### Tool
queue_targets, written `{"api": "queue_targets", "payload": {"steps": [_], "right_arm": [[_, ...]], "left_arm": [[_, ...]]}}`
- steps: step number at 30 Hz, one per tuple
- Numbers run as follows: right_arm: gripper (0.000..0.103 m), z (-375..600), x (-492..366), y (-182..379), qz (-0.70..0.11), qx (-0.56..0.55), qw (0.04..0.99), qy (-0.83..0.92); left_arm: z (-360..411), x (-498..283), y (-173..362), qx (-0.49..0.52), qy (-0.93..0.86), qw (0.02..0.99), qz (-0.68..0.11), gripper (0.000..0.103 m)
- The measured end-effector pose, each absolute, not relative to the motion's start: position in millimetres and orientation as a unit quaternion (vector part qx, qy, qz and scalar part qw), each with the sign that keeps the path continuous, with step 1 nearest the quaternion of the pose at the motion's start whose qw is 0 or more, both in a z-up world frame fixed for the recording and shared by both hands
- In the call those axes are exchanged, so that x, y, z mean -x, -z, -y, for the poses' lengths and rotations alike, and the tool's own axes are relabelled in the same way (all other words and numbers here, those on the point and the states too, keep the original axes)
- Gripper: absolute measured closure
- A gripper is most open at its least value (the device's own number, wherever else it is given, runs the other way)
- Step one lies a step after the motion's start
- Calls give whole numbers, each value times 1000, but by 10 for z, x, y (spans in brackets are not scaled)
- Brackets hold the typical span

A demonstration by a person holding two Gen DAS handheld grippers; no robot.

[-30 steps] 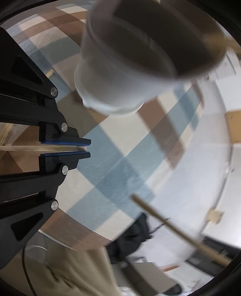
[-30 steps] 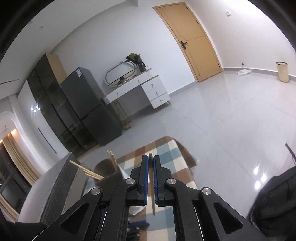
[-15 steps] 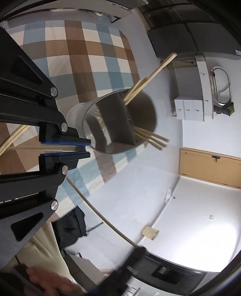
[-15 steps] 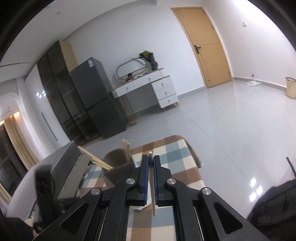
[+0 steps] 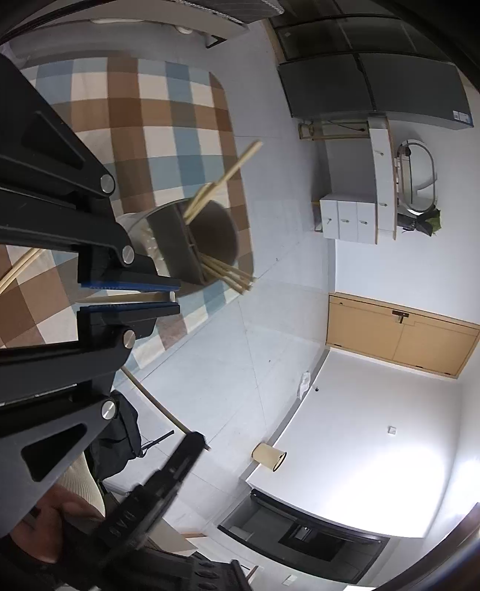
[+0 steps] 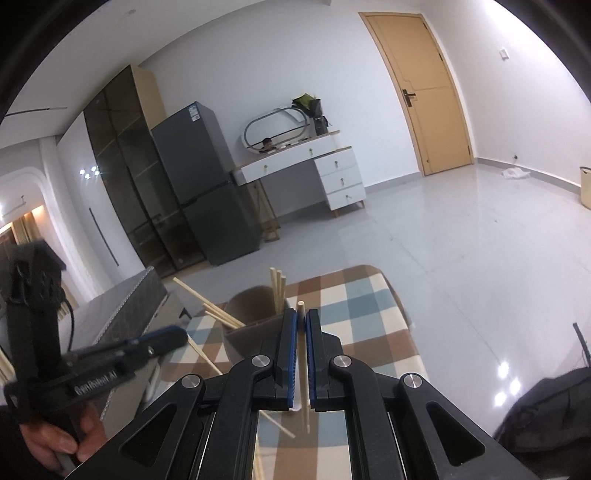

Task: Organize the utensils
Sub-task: 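Lower both held chopsticks into the utensil holder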

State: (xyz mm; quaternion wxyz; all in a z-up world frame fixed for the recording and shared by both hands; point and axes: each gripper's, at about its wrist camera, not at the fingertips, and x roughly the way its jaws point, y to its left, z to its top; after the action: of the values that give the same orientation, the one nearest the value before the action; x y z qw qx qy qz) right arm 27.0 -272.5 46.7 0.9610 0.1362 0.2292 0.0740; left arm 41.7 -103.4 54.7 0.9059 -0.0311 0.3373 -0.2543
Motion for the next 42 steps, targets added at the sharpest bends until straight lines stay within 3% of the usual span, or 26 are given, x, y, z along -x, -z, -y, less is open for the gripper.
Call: {"api": "queue_targets", "payload": {"steps": [14,22,31,42], "right_arm": [[99,2476,-411,-1051,-189,-101,971,-107],[99,2231,-766,-1467,-166,-78,974,-131],[99,1990,-1198,-1340,-174,-61,972,-146],[99,1925,-1718,-637,-230,-60,961,-144]], "left_arm": [[872,-578,-1351,36,244,925,-288,102],[758,-869,-1523,34,229,935,-269,102],[648,-1178,-1245,21,209,936,-282,102],[643,-1379,-645,9,211,922,-323,102]]}}
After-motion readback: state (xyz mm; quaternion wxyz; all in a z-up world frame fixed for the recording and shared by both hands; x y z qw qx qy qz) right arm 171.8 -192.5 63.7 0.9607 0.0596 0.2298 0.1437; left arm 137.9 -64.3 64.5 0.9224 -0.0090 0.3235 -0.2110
